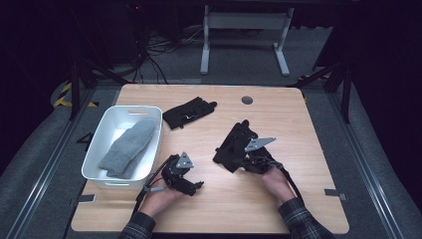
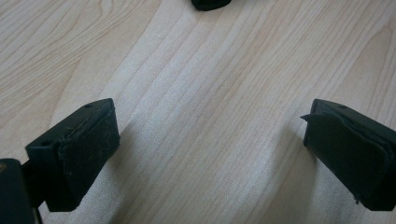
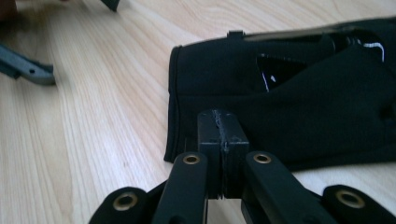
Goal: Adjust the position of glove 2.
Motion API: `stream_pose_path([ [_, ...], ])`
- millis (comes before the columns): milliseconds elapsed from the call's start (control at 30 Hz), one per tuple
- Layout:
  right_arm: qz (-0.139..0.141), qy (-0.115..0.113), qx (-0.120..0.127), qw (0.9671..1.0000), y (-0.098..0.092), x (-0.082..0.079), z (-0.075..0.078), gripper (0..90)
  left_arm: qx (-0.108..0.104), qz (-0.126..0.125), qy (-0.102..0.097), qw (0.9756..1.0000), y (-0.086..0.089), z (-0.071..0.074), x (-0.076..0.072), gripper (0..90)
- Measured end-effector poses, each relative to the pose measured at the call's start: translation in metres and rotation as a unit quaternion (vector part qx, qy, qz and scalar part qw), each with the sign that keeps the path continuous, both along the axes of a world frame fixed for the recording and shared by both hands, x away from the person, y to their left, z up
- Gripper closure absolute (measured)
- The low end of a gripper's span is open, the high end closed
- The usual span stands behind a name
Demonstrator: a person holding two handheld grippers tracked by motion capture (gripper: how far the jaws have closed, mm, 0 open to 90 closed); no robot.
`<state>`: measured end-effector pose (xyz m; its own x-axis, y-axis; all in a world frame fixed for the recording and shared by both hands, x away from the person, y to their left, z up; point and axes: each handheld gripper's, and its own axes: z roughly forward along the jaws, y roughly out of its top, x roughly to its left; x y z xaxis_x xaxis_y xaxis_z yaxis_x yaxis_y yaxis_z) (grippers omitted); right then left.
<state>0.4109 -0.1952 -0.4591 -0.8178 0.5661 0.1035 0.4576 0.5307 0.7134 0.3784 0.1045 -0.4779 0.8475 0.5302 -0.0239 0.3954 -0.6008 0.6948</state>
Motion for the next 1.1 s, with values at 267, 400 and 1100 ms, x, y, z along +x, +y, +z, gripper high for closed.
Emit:
stream_pose_path([
  [267,-0.005,-0.025,0.006,0.9997,0.005,0.003,0.006,90.0,0.0,0.0,-0.001,1.0,0.0,0.0,0.0,3.8],
  [400,0.003,-0.017,-0.005,0.9998,0.01,0.003,0.001,90.0,0.0,0.0,-0.001,1.0,0.0,0.0,0.0,3.8],
  [1100,-0.003,0.011,-0.019,0.9998,-0.036,-0.028,0.006,90.0,0.0,0.0,-0.001,1.0,0.0,0.0,0.0,3.8],
])
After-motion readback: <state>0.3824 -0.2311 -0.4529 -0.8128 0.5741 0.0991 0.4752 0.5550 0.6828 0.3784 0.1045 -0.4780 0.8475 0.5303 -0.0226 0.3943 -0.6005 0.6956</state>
